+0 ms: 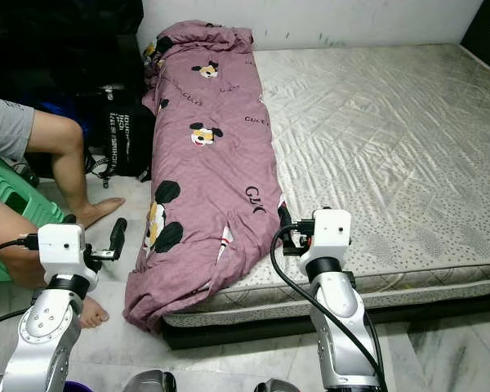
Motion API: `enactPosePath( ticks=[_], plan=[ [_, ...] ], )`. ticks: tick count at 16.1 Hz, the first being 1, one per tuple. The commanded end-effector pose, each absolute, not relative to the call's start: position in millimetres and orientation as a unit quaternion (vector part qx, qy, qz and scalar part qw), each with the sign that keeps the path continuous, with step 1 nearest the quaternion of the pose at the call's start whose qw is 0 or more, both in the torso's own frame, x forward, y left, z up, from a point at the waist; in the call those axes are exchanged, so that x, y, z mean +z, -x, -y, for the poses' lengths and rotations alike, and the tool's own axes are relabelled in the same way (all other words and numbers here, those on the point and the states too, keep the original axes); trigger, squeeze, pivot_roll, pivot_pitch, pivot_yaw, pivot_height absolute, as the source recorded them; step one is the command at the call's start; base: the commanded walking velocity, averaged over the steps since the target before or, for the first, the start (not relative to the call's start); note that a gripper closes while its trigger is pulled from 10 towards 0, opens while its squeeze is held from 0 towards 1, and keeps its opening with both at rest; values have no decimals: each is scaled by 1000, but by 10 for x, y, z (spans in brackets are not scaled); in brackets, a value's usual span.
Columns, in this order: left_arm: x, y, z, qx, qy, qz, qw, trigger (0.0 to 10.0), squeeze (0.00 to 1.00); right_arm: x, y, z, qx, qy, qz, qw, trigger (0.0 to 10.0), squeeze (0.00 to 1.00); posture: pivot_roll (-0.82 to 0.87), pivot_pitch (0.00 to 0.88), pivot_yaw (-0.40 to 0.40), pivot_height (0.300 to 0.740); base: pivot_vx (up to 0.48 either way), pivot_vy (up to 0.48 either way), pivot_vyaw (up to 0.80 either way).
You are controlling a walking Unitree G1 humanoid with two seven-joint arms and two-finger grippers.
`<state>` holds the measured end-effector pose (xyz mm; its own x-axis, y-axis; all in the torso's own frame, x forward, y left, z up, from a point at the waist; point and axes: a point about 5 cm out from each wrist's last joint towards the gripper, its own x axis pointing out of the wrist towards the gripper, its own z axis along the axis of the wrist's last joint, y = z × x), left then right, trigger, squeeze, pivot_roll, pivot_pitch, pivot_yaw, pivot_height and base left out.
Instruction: Clean up the room
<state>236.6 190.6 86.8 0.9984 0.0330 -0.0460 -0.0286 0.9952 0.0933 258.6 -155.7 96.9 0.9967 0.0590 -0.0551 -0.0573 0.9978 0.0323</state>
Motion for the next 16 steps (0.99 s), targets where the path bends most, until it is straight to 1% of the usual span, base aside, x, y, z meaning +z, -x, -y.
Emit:
enactPosePath(
  ticks=[1, 6, 11, 14, 16],
  plan=[
    [925, -2387, -1896, 11, -46, -15, 999, 10000, 0, 995, -2580, 1543, 36, -15, -27, 999, 10000, 0, 35, 51, -1, 740, 0, 0, 0],
    [920, -2400, -1885, 13, -45, -17, 999, 10000, 0, 1006, -2592, 1524, 43, -13, -29, 999, 10000, 0, 36, 47, -6, 740, 0, 0, 0],
    [919, -2416, -1879, 12, -43, -18, 999, 10000, 0, 1015, -2599, 1527, 44, -12, -29, 999, 10000, 0, 32, 52, -4, 688, 0, 0, 0],
    [923, -2426, -1876, 13, -44, -18, 999, 10000, 0, 1016, -2602, 1529, 44, -13, -30, 998, 10000, 0, 31, 55, -4, 648, 0, 0, 0],
    [922, -2429, -1875, 13, -44, -18, 999, 10000, 0, 1015, -2603, 1529, 44, -13, -31, 998, 10000, 0, 31, 56, -5, 633, 0, 0, 0]
  ],
)
